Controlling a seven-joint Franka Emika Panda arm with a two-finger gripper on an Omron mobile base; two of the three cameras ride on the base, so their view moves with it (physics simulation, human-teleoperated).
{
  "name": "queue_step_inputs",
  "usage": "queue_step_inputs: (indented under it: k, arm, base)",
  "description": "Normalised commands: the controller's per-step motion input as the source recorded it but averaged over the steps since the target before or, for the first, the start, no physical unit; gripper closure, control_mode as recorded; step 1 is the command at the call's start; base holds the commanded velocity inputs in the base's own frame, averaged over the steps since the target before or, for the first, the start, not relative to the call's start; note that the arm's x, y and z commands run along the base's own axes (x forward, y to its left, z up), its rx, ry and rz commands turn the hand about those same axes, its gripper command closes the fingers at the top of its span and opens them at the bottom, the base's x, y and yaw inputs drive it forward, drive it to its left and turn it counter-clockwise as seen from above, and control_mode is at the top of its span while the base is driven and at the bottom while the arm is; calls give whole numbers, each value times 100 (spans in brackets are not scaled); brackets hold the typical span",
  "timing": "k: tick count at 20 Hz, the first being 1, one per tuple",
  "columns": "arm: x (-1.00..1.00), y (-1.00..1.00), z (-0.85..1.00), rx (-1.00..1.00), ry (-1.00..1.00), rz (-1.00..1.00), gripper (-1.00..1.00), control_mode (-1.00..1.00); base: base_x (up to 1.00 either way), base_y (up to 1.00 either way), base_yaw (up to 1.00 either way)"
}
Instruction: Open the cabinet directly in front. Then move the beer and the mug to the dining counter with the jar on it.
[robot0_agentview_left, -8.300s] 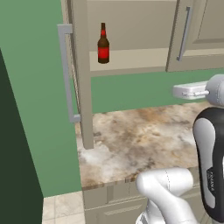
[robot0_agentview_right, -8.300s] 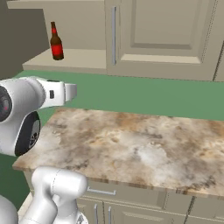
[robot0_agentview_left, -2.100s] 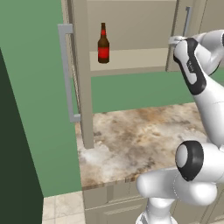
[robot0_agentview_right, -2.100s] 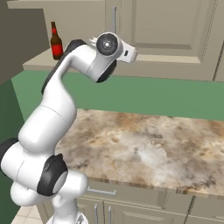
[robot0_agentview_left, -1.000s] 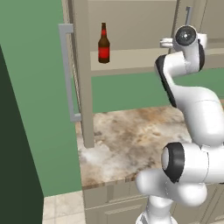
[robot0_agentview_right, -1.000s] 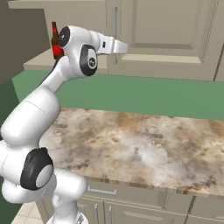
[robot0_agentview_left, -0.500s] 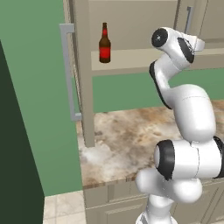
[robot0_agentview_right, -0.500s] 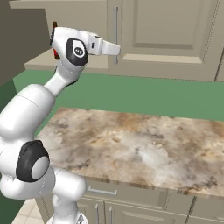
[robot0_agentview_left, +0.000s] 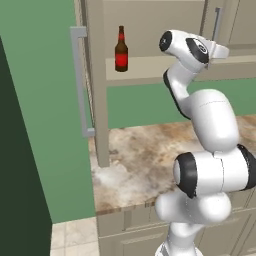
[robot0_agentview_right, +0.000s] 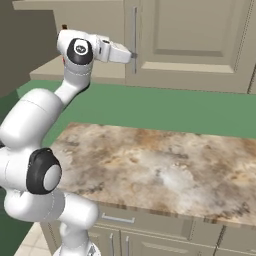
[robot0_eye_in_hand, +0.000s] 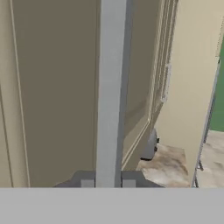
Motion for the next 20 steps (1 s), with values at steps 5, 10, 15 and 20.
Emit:
queue_step_inputs:
  k: [5, 10, 15, 20]
  arm:
    - [-36, -100, 26, 4, 0, -23, 100, -100]
    - [-63, -100, 26, 8, -2, -20, 100, -100]
    - [-73, -100, 21, 8, -4, -19, 100, -100]
    - [-89, -100, 21, 7, -8, -15, 100, -100]
  base:
    - [0, 0, 0]
    - [0, 0, 0]
    - [0, 0, 0]
    - [0, 0, 0]
